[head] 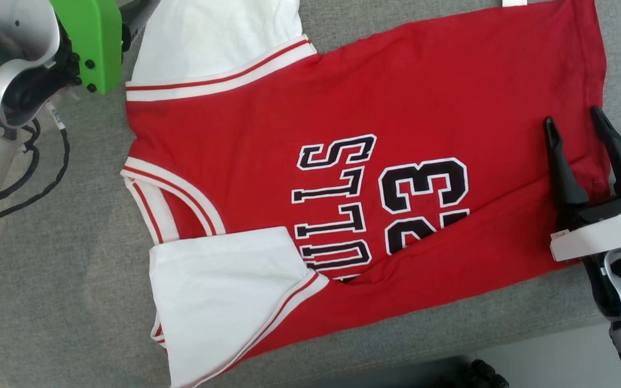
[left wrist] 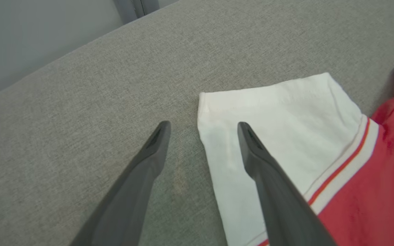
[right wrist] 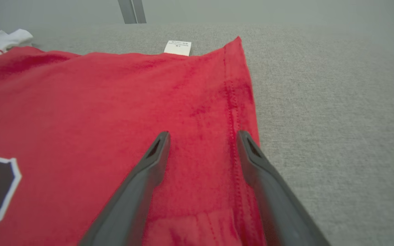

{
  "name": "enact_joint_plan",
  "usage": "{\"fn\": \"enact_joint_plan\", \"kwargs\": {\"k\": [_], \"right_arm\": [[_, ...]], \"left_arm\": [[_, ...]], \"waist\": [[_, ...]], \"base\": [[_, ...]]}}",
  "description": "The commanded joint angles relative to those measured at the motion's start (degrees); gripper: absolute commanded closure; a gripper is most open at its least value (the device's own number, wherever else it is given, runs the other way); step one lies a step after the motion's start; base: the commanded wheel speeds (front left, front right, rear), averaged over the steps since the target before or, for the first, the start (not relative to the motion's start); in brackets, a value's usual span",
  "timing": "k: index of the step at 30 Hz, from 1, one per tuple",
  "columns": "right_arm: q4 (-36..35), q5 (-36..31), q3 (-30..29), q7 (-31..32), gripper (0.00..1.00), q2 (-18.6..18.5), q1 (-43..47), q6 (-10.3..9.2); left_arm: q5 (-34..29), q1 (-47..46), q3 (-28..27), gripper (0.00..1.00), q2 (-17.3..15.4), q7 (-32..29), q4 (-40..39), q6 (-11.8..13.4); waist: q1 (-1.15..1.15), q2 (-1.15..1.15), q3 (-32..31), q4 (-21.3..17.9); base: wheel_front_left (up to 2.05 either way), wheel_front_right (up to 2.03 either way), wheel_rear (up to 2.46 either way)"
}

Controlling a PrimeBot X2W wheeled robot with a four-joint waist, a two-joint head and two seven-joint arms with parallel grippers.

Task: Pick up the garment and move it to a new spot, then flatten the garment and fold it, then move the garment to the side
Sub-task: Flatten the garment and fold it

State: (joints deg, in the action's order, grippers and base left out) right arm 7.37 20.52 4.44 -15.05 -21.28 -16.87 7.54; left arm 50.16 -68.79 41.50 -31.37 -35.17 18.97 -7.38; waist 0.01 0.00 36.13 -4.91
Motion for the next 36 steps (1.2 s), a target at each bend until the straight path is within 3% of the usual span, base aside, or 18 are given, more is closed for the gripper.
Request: {"fn": "enact_joint_plan", "kwargs": {"k": [1,12,15,18,20,28,29,31,36], "right_arm": [[-0.28,-0.29,-0.17,-0.17,0.00,0.48,-0.80,-0.11],[-0.06,-0.42,0.32,-0.16,0.00,1.90,-0.96,-0.11],[-0.04,-0.50,0.45,-0.16,0.00,1.99,-1.17,-0.11],[-0.09,-0.53,0.46,-0.16,0.00,1.93,-1.27,-0.11],[-0.08,-0.46,0.50,-0.16,0.00,1.88,-1.35,-0.11],[-0.45,-0.34,0.24,-0.16,0.00,1.72,-1.17,-0.11],[-0.50,-0.37,0.14,-0.17,0.00,1.66,-1.14,-0.11],[-0.58,-0.46,-0.03,-0.16,0.00,1.51,-1.05,-0.11],[-0.73,-0.10,-0.04,-0.17,0.00,0.87,-2.05,-0.11]], "left_arm": [[0.50,-1.31,0.72,0.00,-0.45,0.63,0.41,-0.13],[1.41,-4.96,6.17,0.00,-1.93,4.34,3.07,-0.13],[1.80,-5.72,7.24,0.30,-1.96,5.35,3.95,-0.13],[1.93,-6.50,8.44,0.48,-2.23,6.10,4.75,-0.14],[2.10,-7.01,9.17,0.55,-2.32,6.56,5.29,-0.14],[3.25,-8.20,11.69,0.65,-2.58,7.45,7.46,-0.14],[3.29,-8.37,11.90,0.71,-2.63,7.62,7.71,-0.14],[3.06,-8.73,12.46,1.00,-2.74,8.63,8.16,-0.14],[3.09,-8.87,14.12,1.00,-2.46,12.06,9.01,-0.14]], "waist": [[-0.01,0.00,0.91,-0.85],[-0.01,0.00,1.94,-2.14],[-0.01,0.00,2.11,-2.49],[-0.01,0.00,2.29,-2.84],[-0.01,0.00,2.34,-3.10],[-0.01,0.00,2.68,-3.93],[-0.01,0.00,2.72,-3.98],[-0.01,0.00,2.70,-4.01],[-0.01,0.00,1.11,-3.56]], "base": [[0.00,0.00,0.00],[0.00,0.00,0.00],[0.00,0.00,0.00],[0.00,0.00,0.00],[0.00,0.00,0.00],[0.00,0.00,0.00],[0.00,0.00,0.00],[0.00,0.00,0.00],[0.00,0.00,0.00]]}}
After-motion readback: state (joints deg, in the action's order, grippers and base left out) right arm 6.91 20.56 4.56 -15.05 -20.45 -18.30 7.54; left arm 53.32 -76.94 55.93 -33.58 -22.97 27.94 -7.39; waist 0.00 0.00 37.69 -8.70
